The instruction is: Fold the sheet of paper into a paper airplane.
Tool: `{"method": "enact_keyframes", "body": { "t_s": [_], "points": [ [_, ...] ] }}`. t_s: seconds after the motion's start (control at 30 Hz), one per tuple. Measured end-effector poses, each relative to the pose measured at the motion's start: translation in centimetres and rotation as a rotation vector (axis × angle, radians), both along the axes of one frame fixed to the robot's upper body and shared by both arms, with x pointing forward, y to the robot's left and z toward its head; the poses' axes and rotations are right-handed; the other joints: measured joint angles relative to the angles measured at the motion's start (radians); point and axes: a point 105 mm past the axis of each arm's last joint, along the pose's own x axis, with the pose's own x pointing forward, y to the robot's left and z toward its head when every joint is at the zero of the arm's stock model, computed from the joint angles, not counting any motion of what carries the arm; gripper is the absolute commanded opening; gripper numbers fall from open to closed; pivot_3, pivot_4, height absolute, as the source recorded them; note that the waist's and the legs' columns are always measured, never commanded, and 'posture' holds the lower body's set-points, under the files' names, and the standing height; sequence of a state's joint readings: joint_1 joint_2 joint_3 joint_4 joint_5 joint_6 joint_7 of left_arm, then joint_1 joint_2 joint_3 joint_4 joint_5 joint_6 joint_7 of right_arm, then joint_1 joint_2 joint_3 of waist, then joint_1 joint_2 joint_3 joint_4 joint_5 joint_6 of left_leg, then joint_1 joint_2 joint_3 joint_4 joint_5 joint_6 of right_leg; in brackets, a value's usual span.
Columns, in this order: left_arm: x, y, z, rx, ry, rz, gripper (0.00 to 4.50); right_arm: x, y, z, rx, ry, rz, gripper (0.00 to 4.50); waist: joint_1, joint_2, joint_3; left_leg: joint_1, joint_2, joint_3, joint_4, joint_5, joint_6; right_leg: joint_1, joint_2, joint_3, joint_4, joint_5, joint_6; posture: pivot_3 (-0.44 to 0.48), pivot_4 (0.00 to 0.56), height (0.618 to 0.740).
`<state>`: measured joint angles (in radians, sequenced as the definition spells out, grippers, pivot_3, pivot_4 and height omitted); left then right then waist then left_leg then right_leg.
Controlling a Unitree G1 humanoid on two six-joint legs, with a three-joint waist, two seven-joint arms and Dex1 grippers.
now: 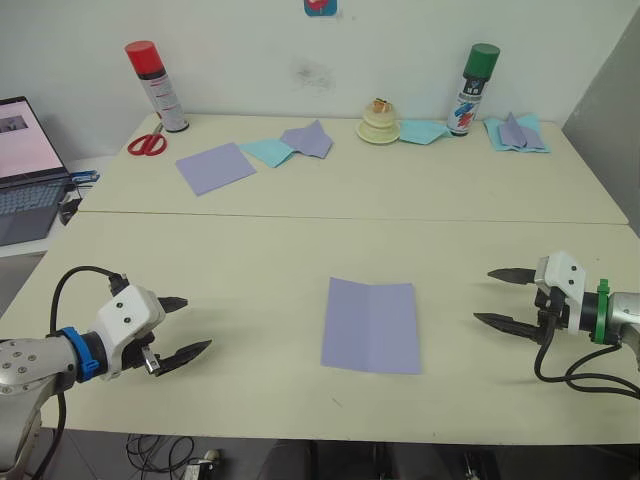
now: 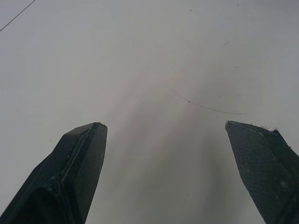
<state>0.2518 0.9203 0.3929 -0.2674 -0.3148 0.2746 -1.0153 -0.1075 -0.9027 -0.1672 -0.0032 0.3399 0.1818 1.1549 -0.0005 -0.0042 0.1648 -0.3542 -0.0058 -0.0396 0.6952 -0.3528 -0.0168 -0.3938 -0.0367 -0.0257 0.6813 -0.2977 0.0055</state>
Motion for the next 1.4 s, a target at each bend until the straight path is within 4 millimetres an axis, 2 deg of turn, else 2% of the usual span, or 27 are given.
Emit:
{"method": "enact_keyframes", "body": {
  "t_s": [0.6, 0.77, 0.9, 1.0, 1.1, 1.27, 1.37, 1.4],
  "points": [
    [-0.5, -0.3, -0.2, 0.001, 0.012, -0.051, 4.45, 0.2, 0.3, 0.6, -0.006, -0.026, 0.030, 4.46, 0.000, 0.000, 0.000, 0.000, 0.000, 0.000, 0.000, 0.000, 0.000, 0.000, 0.000, -0.001, 0.000, 0.000, 0.000, 0.000, 0.150, 0.717],
    [0.2, 0.3, 0.0, 0.005, 0.004, -0.033, 4.45, 0.1, 0.3, 0.4, -0.006, -0.021, 0.027, 4.46, 0.000, 0.000, 0.000, 0.000, 0.000, -0.001, 0.000, 0.000, 0.000, 0.000, 0.000, -0.002, 0.000, 0.000, 0.000, 0.000, 0.150, 0.717],
    [0.7, -0.3, 0.7, -0.040, 0.004, -0.052, 4.45, 0.1, 0.3, 0.4, -0.005, -0.022, 0.028, 4.46, 0.001, 0.000, 0.000, -0.001, 0.000, -0.002, 0.001, 0.000, 0.000, 0.000, 0.000, -0.003, 0.000, 0.000, 0.000, 0.000, 0.150, 0.717],
    [1.0, -2.1, 1.9, -0.133, 0.014, -0.093, 4.45, -0.1, 1.0, 0.9, -0.005, -0.036, 0.049, 4.46, 0.001, 0.000, 0.000, -0.002, 0.000, -0.005, 0.002, 0.000, -0.001, 0.001, -0.001, -0.005, 0.000, 0.000, 0.000, 0.000, 0.150, 0.717],
    [1.2, -4.2, 2.1, -0.188, 0.055, -0.156, 4.45, -0.2, 1.5, 1.2, 0.006, -0.043, 0.054, 4.46, 0.002, 0.000, 0.000, -0.003, 0.000, -0.007, 0.002, 0.001, -0.003, 0.001, -0.001, -0.007, 0.000, 0.000, 0.000, 0.000, 0.150, 0.717],
    [2.0, -7.7, 4.2, -0.242, 0.028, -0.282, 4.45, -0.7, 2.7, 1.7, 0.031, -0.055, 0.072, 4.46, 0.003, 0.000, 0.000, -0.004, -0.001, -0.010, 0.003, 0.002, -0.003, 0.003, -0.001, -0.010, -0.001, 0.000, 0.000, 0.000, 0.150, 0.717],
    [2.6, -9.7, 5.3, -0.274, 0.019, -0.354, 3.91, -1.1, 3.3, 1.7, 0.052, -0.043, 0.073, 4.50, 0.003, 0.000, 0.000, -0.004, -0.001, -0.011, 0.003, 0.002, -0.003, 0.004, -0.001, -0.011, -0.001, 0.000, 0.000, 0.000, 0.150, 0.717],
    [2.8, -10.6, 5.6, -0.285, 0.020, -0.390, 3.60, -1.4, 3.5, 1.7, 0.060, -0.034, 0.077, 4.50, 0.007, 0.000, 0.000, -0.004, -0.001, -0.012, 0.004, 0.002, -0.003, 0.004, -0.001, -0.012, -0.001, 0.000, 0.000, 0.000, 0.150, 0.717]
  ]
}}
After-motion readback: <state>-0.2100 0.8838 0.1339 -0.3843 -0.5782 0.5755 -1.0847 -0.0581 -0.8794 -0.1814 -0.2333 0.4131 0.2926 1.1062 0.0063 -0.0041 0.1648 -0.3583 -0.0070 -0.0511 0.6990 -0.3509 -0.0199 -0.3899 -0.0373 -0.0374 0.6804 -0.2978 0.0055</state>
